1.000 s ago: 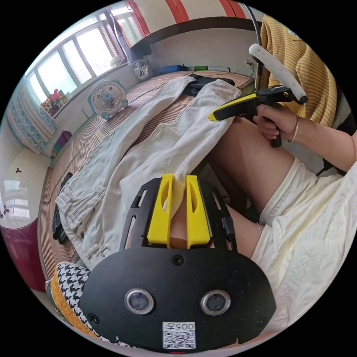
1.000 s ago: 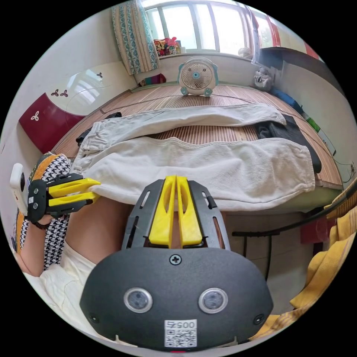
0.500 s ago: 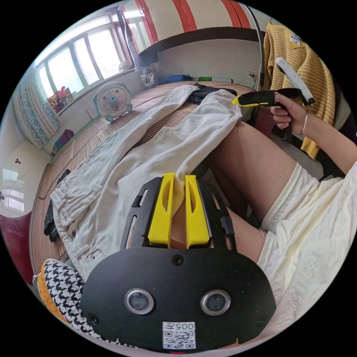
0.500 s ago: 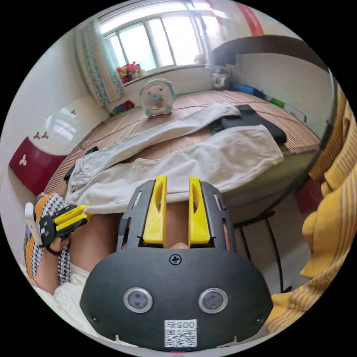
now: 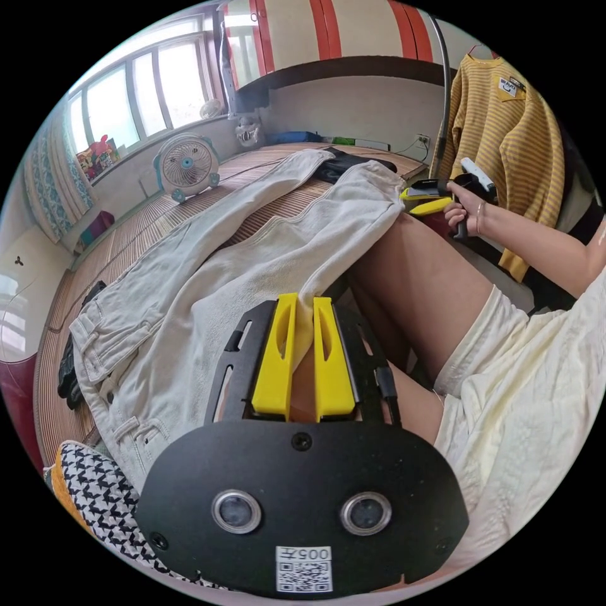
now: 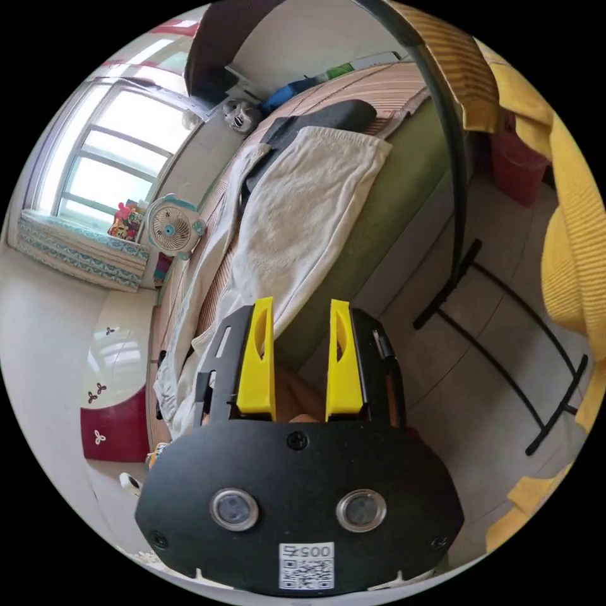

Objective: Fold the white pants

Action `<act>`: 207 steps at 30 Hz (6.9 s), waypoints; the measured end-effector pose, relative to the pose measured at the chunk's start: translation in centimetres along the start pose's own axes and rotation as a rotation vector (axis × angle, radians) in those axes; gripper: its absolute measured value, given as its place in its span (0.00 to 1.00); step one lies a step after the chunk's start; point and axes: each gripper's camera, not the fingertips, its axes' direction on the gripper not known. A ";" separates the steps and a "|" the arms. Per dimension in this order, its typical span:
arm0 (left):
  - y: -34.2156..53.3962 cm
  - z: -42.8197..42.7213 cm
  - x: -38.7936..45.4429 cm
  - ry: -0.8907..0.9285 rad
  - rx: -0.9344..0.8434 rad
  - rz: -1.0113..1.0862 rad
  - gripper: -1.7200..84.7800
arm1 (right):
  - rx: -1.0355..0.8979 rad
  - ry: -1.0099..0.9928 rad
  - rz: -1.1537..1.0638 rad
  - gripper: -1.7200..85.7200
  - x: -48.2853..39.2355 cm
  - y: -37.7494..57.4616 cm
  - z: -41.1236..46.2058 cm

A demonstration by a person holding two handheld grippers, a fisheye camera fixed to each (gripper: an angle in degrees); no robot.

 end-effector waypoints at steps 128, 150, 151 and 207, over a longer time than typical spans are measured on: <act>-25.1 28.7 -28.3 0.196 0.211 -0.514 0.01 | 0.242 0.342 -0.647 0.00 -34.5 -18.3 2.6; -21.9 25.8 -26.8 0.109 0.238 -0.595 0.02 | 0.185 0.273 -0.559 0.07 -30.3 -23.0 3.2; -21.9 25.9 -26.5 0.101 0.222 -0.592 0.03 | 0.135 0.343 -0.468 0.09 -28.5 -23.8 4.6; 0.0 -6.9 -22.9 -0.482 0.127 -0.638 0.07 | -0.183 0.169 -1.126 0.10 -23.5 27.2 2.7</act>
